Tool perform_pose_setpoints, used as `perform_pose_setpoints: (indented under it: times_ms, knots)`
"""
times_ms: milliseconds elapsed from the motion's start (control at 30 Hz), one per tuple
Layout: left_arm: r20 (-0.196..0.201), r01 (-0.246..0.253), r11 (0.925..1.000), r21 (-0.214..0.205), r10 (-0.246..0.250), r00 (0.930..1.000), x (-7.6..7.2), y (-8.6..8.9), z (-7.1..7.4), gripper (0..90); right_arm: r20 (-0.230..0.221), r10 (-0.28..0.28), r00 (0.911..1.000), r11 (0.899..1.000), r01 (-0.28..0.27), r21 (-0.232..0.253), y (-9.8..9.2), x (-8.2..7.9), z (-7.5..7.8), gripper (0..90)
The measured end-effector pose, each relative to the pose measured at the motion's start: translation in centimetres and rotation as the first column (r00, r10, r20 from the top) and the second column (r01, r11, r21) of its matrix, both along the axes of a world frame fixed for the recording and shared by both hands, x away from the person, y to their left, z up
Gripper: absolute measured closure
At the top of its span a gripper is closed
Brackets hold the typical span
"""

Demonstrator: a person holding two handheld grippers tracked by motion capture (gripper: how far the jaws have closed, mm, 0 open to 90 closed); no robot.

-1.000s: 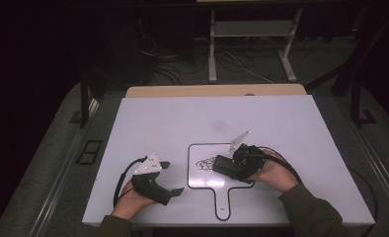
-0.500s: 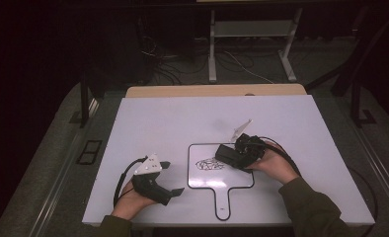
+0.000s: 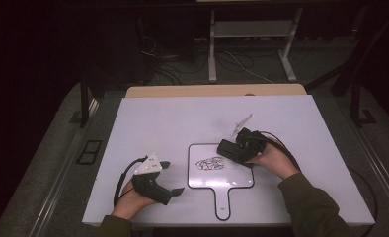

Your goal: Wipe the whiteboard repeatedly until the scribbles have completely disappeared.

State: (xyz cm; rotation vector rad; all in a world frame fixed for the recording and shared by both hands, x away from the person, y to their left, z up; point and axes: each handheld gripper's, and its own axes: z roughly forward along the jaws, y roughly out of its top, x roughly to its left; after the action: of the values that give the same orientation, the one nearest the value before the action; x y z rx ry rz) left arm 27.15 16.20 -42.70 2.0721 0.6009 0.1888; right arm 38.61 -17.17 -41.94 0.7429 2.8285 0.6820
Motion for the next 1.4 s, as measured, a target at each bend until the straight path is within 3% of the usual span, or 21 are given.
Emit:
perform_pose_setpoints:
  times_ms: [367, 633, 1133, 1267, 1400]
  knots:
    - [0.002, -0.002, 1.0, -0.004, 0.002, 1.0, 0.0, 0.0, 0.0, 0.0, 0.004, 0.034, 0.9994, 0.999, -0.034, -0.015, 0.6, -1.8, 0.1, 38.8]
    - [0.002, -0.001, 1.0, -0.003, 0.001, 1.0, 0.0, 0.0, 0.0, 0.0, 0.005, 0.091, 0.9958, 0.995, -0.091, -0.028, 1.2, -3.5, 0.2, 38.8]
    - [0.0, 0.006, 1.0, 0.0, -0.006, 1.0, 0.0, -0.1, 0.0, 0.0, -0.002, -0.036, 0.9994, 0.999, 0.036, -0.003, -0.5, 0.0, 0.0, 38.9]
    - [0.0, 0.007, 1.0, 0.001, -0.007, 1.0, 0.0, -0.2, 0.0, 0.0, 0.006, -0.033, 0.9994, 0.999, 0.033, -0.013, -0.3, -0.1, 0.1, 38.8]
    - [0.001, 0.006, 1.0, 0.0, -0.006, 1.0, 0.0, -0.1, 0.0, 0.0, 0.008, 0.009, 0.9999, 0.999, -0.008, -0.033, 0.3, -1.1, 0.1, 38.9]
